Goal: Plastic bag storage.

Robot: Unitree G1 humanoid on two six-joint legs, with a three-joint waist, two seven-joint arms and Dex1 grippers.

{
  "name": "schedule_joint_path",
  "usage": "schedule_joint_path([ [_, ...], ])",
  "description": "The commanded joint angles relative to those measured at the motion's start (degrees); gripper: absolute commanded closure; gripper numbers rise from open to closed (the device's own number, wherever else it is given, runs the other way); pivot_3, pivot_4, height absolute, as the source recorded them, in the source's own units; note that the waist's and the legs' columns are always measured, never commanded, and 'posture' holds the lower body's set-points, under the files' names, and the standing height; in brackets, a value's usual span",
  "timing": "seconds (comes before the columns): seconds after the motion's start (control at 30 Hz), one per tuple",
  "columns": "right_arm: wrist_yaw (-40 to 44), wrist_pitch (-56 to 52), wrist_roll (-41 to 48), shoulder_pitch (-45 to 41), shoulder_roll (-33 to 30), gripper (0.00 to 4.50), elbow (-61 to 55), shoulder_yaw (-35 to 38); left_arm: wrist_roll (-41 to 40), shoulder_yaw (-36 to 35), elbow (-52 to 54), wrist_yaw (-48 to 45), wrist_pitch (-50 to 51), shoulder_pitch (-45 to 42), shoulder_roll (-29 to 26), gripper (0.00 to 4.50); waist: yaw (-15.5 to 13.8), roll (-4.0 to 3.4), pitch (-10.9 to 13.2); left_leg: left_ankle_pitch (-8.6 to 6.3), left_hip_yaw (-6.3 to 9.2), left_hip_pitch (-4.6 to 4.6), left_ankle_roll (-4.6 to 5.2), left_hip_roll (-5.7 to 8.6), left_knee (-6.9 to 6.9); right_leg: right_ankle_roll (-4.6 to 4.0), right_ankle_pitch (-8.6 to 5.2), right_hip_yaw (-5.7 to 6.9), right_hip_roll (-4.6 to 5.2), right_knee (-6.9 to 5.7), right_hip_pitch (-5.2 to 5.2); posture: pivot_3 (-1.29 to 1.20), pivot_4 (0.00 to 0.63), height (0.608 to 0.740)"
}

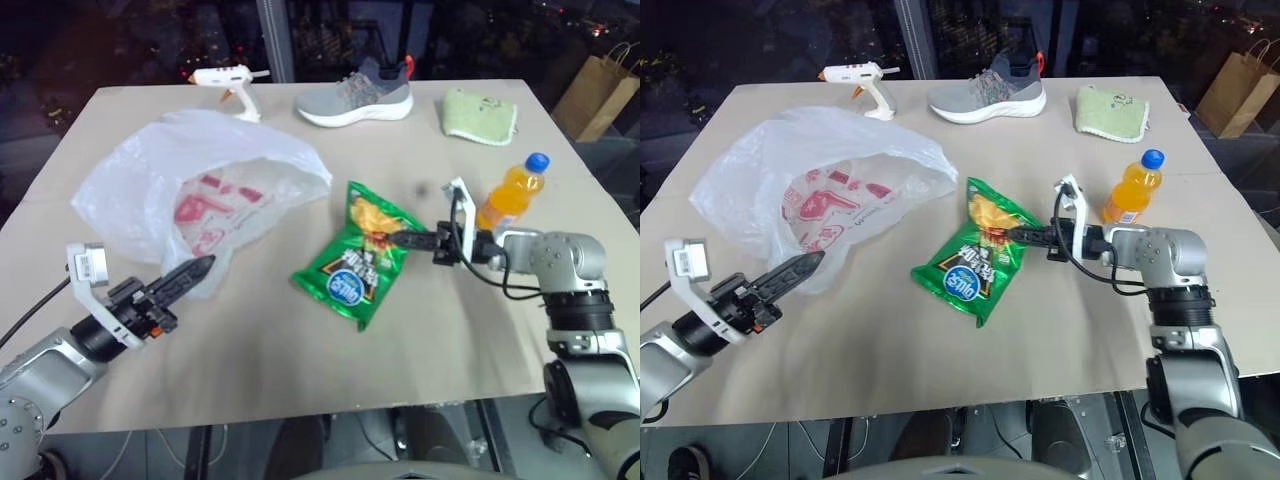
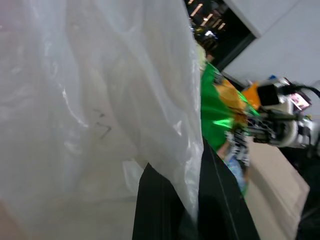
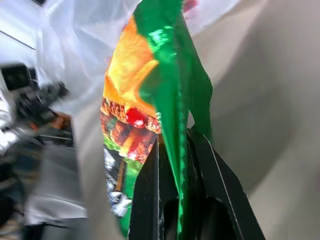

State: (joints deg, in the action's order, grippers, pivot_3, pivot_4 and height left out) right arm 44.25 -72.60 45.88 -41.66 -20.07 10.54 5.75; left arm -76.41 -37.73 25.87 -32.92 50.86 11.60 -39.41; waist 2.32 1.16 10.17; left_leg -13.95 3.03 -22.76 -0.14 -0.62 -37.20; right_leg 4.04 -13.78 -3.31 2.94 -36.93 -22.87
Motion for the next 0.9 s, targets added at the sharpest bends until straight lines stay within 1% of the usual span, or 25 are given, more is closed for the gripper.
schedule_joint_path([
  [0.03,-2.6,-3.6,2.8,-3.5,3.2,4.48,0.7,2.0,-5.2,5.6,6.9,1.1,0.2,-1.5,1.3,4.5,-0.1,0.0,0.0,0.0,0.0,-0.01,0.0,0.01,0.0,0.0,0.0,0.0,0.01,0.0,0.0,0.0,0.15,0.74],
  [0.13,-3.6,-4.1,2.9,-5.8,4.7,4.48,3.9,3.3,-6.8,9.4,8.9,1.4,0.0,-2.6,1.5,4.5,-0.2,0.0,0.0,0.0,0.05,-0.04,0.0,0.03,0.0,0.0,0.01,0.03,0.02,0.0,0.0,0.0,0.15,0.74],
  [0.27,-5.4,-4.3,3.5,-10.5,5.7,4.48,11.4,7.7,-7.2,11.5,8.9,-1.1,-0.1,-2.9,-0.3,4.5,0.0,-0.03,0.0,0.0,0.01,-0.04,0.0,0.02,0.01,0.0,0.01,0.0,-0.02,-0.02,-0.07,0.0,0.15,0.74],
  [0.33,-4.8,-4.2,3.4,-11.6,4.5,4.48,13.5,9.0,-6.7,11.8,8.2,-1.8,-0.6,-3.1,-0.9,4.5,0.1,-0.04,0.0,0.0,0.01,-0.05,0.0,0.0,0.04,-0.01,0.0,-0.01,-0.05,-0.03,-0.1,0.0,0.15,0.74],
  [0.47,-4.4,-4.1,3.8,-13.1,-0.9,4.48,17.5,14.0,-5.1,11.8,5.3,-3.7,-1.4,-3.9,-1.3,4.5,-0.2,-0.08,0.0,0.0,0.0,-0.13,0.0,0.02,0.07,-0.01,0.0,0.0,-0.05,0.0,-0.13,0.0,0.15,0.74],
  [0.57,-5.2,-4.1,4.0,-13.3,-2.7,4.48,18.1,16.2,-4.3,12.5,4.6,-4.2,-1.9,-4.1,-0.8,4.5,0.0,-0.08,0.0,0.0,-0.05,-0.16,0.01,0.03,0.07,0.0,0.0,-0.03,-0.04,0.07,-0.13,0.0,0.15,0.74],
  [0.6,-6.8,-3.5,4.0,-13.8,-2.5,4.48,18.4,17.6,-4.1,12.5,4.4,-4.3,-2.2,-4.0,-0.5,4.5,0.1,-0.08,0.0,0.0,-0.06,-0.16,0.01,0.02,0.07,0.0,0.0,-0.04,-0.05,0.07,-0.13,0.0,0.15,0.74],
  [0.67,-17.7,-3.8,5.8,-18.3,-0.1,4.48,23.1,25.9,-4.0,12.6,3.8,-5.0,-2.3,-3.3,-0.2,4.5,0.7,-0.13,0.1,0.0,-0.13,-0.12,0.01,-0.05,0.09,-0.01,0.0,-0.14,-0.12,0.04,-0.17,0.0,0.15,0.74],
  [0.7,-22.4,-5.2,6.9,-19.6,2.2,4.48,23.3,28.9,-3.6,12.9,3.7,-5.4,-2.4,-3.1,0.0,4.5,1.0,-0.16,0.1,0.0,-0.21,-0.12,0.01,-0.07,0.1,0.0,0.0,-0.25,-0.15,-0.05,-0.25,0.0,0.15,0.74],
  [0.83,-34.8,-10.2,8.8,-19.4,11.4,4.48,18.3,33.9,-3.0,14.3,3.4,-6.3,-2.4,-4.1,0.1,4.5,1.5,-0.15,0.1,0.0,-0.27,-0.13,0.01,-0.16,0.15,-0.06,-0.03,-0.39,-0.28,-0.22,-0.42,0.0,0.15,0.74],
  [0.9,-39.0,-11.2,8.3,-18.0,15.3,4.48,14.4,33.3,-2.9,15.1,3.3,-6.2,-2.4,-5.2,0.6,4.5,1.5,-0.17,0.1,0.0,-0.29,-0.18,0.01,-0.17,0.16,-0.08,-0.04,-0.4,-0.28,-0.24,-0.47,0.0,0.15,0.74],
])
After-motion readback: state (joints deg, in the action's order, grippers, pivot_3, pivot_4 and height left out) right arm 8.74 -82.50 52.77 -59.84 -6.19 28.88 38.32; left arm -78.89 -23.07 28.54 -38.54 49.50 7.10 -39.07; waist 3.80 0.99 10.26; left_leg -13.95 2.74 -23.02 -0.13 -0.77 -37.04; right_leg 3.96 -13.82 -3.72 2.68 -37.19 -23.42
